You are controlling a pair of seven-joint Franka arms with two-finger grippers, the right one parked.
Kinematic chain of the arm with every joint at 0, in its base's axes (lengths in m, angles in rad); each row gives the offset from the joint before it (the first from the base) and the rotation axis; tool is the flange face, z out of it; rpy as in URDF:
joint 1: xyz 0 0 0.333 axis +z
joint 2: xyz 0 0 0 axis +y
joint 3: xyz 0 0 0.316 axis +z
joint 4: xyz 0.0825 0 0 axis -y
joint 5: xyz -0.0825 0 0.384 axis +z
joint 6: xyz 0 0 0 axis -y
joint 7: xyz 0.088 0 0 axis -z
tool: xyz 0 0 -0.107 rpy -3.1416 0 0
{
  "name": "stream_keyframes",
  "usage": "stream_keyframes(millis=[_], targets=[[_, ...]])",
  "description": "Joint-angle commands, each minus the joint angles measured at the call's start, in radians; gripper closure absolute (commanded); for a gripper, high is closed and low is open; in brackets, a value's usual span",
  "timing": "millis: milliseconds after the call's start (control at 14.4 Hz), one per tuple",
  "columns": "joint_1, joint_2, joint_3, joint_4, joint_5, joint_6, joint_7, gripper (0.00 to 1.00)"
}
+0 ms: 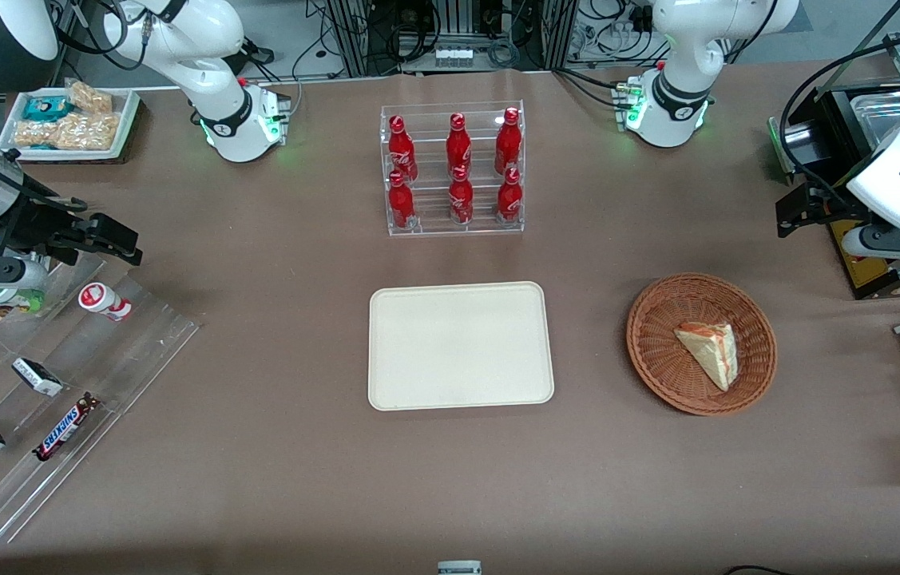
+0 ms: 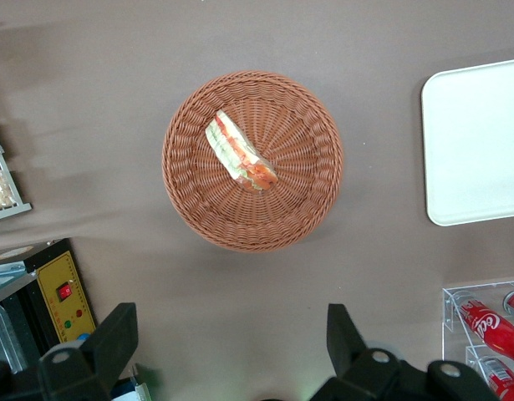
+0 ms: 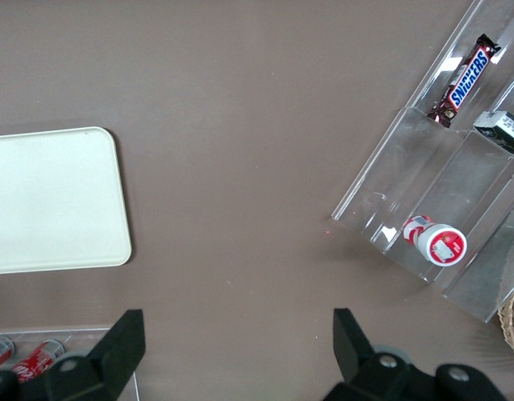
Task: Place sandwich from basket to tray
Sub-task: 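Move the left gripper over the wicker basket toward the sandwich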
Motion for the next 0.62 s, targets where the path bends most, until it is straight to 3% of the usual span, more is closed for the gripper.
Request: stream_keyframes(millis=[0, 554], targets=[[0.004, 0.002, -0.006, 0.019, -0.013, -0.020, 0.004, 0.00], [0.004, 0.013, -0.005, 0.002, 0.002, -0.030, 0.006, 0.00]])
